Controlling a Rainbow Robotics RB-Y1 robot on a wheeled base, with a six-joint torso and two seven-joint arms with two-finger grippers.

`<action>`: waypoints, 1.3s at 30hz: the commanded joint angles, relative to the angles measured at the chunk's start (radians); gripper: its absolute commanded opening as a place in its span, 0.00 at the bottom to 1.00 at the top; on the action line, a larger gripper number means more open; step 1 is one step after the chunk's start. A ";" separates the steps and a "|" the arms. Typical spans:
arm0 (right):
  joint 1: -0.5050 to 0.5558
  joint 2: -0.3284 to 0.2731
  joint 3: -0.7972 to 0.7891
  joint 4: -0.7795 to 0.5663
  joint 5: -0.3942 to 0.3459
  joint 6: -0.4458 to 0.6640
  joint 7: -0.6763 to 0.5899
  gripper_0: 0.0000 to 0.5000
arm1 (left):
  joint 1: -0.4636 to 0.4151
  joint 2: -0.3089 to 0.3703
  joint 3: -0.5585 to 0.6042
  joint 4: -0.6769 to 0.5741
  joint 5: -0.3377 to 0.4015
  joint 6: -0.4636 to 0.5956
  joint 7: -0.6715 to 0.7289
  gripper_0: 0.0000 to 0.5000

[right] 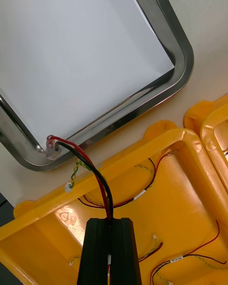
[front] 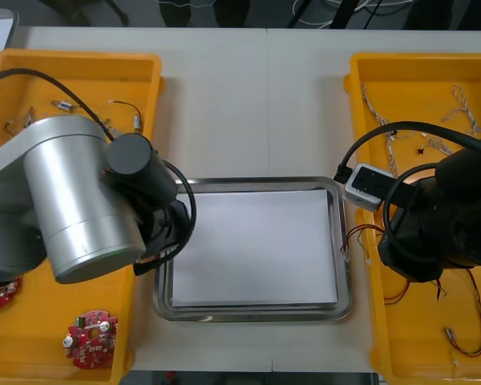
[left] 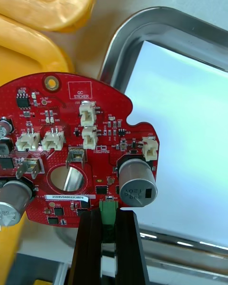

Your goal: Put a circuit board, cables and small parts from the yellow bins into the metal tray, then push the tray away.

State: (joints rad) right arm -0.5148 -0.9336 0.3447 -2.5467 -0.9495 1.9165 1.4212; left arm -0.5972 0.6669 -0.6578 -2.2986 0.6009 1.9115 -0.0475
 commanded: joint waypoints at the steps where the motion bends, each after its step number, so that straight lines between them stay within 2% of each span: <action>1: -0.028 0.007 0.007 -0.003 0.000 0.003 -0.030 0.00 | -0.041 -0.067 -0.078 0.024 -0.073 -0.011 -0.012 0.00; 9: -0.028 0.009 0.007 -0.003 0.005 0.003 -0.030 0.00 | -0.041 -0.115 -0.192 0.034 -0.148 -0.048 0.026 0.00; 13: -0.027 0.009 0.007 -0.003 0.005 0.003 -0.030 0.00 | -0.041 -0.124 -0.232 0.044 -0.153 -0.068 0.048 0.00; 26: -0.027 0.009 0.007 -0.003 0.006 0.003 -0.030 0.00 | -0.041 -0.147 -0.361 0.139 -0.239 -0.200 0.120 0.00; 39: -0.025 0.012 0.007 -0.003 0.006 0.003 -0.030 0.00 | -0.041 -0.148 -0.405 0.172 -0.254 -0.241 0.169 0.00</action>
State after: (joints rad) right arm -0.5149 -0.9333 0.3447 -2.5458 -0.9488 1.9165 1.4211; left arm -0.6047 0.5464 -1.0380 -2.1222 0.3632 1.6819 0.0555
